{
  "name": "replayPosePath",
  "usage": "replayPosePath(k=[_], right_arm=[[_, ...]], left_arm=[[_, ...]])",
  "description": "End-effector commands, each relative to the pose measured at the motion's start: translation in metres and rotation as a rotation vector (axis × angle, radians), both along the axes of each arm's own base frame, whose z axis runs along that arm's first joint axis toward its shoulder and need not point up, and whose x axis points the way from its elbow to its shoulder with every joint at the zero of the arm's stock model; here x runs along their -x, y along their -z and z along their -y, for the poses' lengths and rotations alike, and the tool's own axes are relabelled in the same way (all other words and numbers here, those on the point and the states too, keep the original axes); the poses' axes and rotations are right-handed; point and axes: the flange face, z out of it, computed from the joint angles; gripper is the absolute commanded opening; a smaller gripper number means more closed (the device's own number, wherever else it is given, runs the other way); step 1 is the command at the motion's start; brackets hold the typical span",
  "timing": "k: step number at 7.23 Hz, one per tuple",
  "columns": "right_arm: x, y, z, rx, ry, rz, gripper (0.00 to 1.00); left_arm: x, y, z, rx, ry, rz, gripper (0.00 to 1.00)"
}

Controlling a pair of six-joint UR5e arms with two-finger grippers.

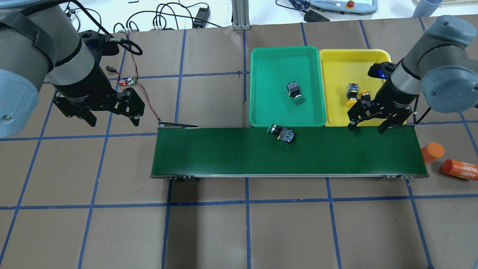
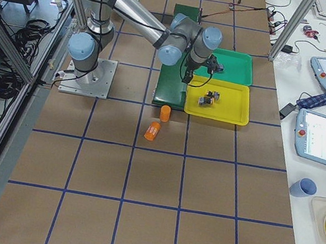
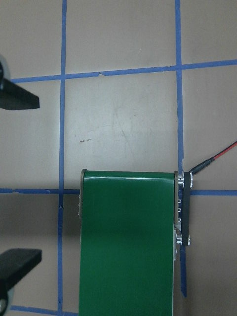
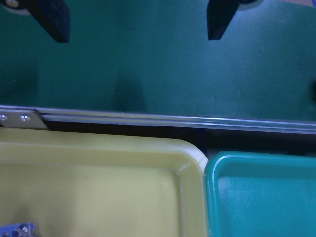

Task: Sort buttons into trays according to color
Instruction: 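Move the right gripper back over the belt to the second green button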

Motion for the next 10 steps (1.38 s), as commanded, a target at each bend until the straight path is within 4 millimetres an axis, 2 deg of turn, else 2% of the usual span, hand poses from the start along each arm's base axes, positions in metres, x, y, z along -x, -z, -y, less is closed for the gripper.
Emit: replayPosePath(k=[1,2,4,10], right_arm=[[-0.012,-0.001,0.0,0.001,0.031,0.035,0.97],[-0.017,-0.002,-0.001,0.005,0.007,0.029,0.97],[-0.049,-0.007,-0.003,0.038,-0.125,0.026,0.97],[-0.033,-0.02,-0.002,0.177,-0.654,0.02,0.97]], left_arm=[[0.001,0.0,0.0,0.0,0.002,-0.001,1.0],[0.001,0.001,0.0,-0.002,0.003,0.001,1.0],[0.001,0.001,0.001,0.006,0.003,0.001,1.0],[0.002,-0.002,0.001,0.007,0.003,-0.002,1.0]])
